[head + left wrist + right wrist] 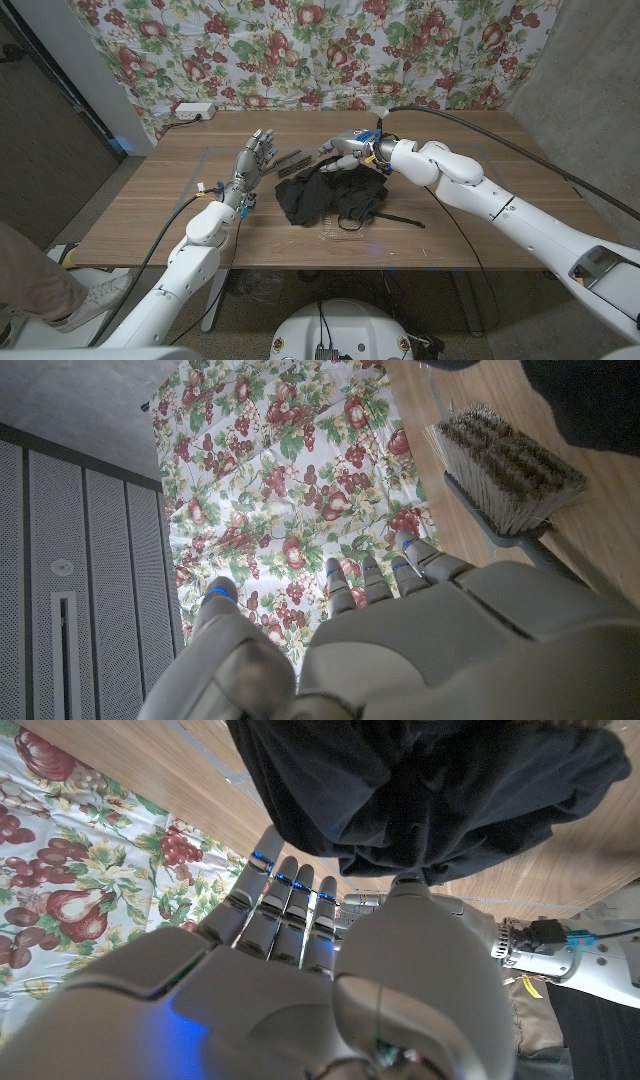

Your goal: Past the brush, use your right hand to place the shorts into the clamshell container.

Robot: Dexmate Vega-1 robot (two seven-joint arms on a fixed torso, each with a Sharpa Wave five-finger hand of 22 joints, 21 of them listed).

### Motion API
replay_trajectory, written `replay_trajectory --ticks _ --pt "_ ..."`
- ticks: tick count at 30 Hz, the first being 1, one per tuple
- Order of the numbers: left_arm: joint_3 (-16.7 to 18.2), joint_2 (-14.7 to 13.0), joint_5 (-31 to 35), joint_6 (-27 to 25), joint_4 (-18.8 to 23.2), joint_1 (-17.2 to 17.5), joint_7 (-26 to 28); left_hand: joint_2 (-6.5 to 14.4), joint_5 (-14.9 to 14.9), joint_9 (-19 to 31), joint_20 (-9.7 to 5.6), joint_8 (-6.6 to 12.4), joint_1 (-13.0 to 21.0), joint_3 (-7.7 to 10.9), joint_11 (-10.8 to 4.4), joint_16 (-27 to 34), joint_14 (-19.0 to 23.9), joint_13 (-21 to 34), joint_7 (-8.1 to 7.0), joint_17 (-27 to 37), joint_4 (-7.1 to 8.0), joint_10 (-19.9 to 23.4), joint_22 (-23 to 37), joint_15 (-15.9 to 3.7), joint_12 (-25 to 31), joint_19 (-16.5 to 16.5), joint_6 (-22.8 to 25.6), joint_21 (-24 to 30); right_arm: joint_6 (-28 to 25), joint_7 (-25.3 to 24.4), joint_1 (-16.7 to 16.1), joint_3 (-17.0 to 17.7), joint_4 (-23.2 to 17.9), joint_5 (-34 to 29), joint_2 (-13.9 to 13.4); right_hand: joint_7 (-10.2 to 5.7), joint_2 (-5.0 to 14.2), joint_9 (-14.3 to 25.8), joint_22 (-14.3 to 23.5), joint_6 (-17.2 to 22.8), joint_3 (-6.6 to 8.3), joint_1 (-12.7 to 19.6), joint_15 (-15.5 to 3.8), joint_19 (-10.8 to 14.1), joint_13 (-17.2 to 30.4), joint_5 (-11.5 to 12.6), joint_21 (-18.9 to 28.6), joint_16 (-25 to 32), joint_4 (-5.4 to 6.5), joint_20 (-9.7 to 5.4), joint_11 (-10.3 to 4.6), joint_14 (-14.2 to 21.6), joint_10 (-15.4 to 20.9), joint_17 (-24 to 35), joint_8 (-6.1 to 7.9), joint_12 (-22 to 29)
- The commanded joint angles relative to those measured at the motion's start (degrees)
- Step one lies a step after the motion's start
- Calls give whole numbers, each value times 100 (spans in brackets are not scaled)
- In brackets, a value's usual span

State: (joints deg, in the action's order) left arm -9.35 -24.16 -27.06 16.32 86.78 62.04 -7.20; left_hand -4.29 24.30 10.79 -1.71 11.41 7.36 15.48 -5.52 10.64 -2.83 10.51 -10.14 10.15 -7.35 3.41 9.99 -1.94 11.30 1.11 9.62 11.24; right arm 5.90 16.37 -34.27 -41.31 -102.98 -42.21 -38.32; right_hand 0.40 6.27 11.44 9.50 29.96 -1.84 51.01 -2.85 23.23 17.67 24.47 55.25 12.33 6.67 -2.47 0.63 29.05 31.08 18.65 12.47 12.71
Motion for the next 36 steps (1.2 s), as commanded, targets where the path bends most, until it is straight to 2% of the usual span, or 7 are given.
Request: replay_trajectory --ticks 1,9,20,24,28,32,36 --pt "-27 35 -28 124 -173 -102 -140 48 -12 12 -279 9 13 -38 -20 9 -73 31 -17 17 -2 24 16 -413 39 22 21 -5 -202 -125 -174 129 -183 54 -42 60 112 19 22 40 -195 -638 -275 -41 -68 -51 -121 45 302 -331 54 -43 51 -39 -47 15" --pt "-44 3 6 75 -105 -129 -139 49 -12 12 -275 7 15 -40 -23 13 -63 31 -20 17 -3 26 16 -407 39 26 21 -4 -321 -235 -263 248 -323 111 -103 93 317 25 27 52 -395 -1360 -180 -184 -160 -135 -313 21 380 -199 122 -147 12 -112 -76 4" --pt "-42 -40 44 -85 186 -21 63 50 -12 12 -274 5 17 -43 -26 12 -65 30 -21 17 -4 29 16 -411 39 28 19 -3 -392 -331 -293 385 -406 267 -153 177 306 20 14 -95 -488 -1643 -64 -257 -227 -169 -458 4 305 -34 181 -202 -55 -187 -138 -17" --pt "-69 -35 93 -85 166 -86 95 50 -13 12 -273 6 18 -44 -23 12 -62 30 -13 17 -4 29 16 -408 39 29 22 -3 -449 -463 -363 485 -420 387 -161 209 324 16 6 -185 -528 -1817 -25 -406 -275 -186 -604 -21 284 140 228 -275 -128 -241 -160 -40" --pt "-74 -32 108 -128 236 -97 163 51 -13 12 -271 9 18 -45 -22 11 -65 30 -13 17 -5 34 16 -407 41 27 31 -4 -419 -484 -296 482 -317 491 -142 224 340 15 4 -248 -549 -1926 17 -465 -300 -198 -679 -25 287 207 236 -296 -180 -270 -172 -54" --pt "-92 -46 108 -161 193 -155 135 51 -13 12 -274 13 20 -46 -19 12 -62 30 -8 17 -5 31 16 -413 39 30 41 -3 -358 -544 -255 524 -183 746 -83 294 398 13 2 -412 -606 -2280 91 -589 -358 -239 -854 -25 349 399 296 -321 -255 -332 -197 -66" --pt "-104 -35 111 -160 142 -197 122 52 -14 12 -275 11 20 -48 -23 10 -66 30 -6 17 -6 26 16 -412 37 29 38 -3 -323 -665 -257 585 -82 1013 -26 357 425 10 3 -575 -633 -2546 161 -642 -399 -265 -971 -47 372 460 362 -401 -360 -375 -214 -91"
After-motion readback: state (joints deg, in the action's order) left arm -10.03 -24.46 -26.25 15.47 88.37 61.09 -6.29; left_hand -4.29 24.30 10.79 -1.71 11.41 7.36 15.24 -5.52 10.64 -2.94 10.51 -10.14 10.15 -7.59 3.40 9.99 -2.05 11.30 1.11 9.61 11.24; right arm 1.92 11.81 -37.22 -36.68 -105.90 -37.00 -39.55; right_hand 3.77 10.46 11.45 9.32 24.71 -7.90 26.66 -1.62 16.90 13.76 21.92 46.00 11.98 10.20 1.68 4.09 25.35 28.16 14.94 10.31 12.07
